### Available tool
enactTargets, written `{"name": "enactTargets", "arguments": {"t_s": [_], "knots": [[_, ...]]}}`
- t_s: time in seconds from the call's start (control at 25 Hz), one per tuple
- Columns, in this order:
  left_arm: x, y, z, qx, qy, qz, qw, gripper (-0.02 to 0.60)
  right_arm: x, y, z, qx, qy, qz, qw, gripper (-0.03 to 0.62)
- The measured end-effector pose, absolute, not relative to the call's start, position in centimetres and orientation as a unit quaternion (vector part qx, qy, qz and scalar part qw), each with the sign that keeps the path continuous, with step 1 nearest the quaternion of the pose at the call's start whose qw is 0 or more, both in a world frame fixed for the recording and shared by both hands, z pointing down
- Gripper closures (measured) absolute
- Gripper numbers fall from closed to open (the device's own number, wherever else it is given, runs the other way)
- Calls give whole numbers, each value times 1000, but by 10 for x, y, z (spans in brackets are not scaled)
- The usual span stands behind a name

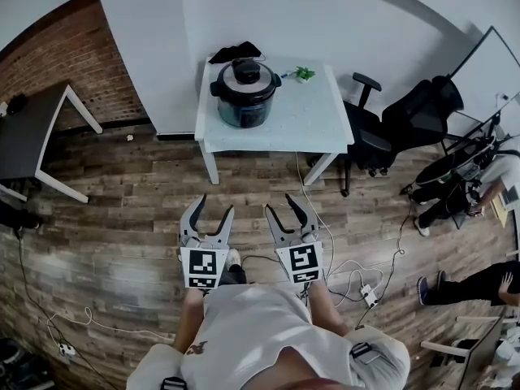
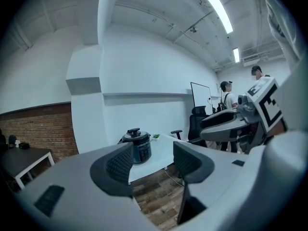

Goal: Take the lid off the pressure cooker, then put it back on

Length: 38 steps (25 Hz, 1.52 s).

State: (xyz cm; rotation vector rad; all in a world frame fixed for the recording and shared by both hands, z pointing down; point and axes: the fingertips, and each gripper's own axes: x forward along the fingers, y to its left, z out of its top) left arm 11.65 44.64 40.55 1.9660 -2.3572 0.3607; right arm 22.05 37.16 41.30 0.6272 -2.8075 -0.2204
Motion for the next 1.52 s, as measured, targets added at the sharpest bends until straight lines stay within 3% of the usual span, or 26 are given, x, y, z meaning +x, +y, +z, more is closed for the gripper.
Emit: {"name": "enactTargets", "arguments": {"t_s": [0.56,1.52], "knots": [[31,381,408,667,-736,116,18,325,139,317,418,250,-955,-76,140,393],[-36,318,402,669,-736,100,2,325,69,256,413,256,-953,-90,136,393]]}}
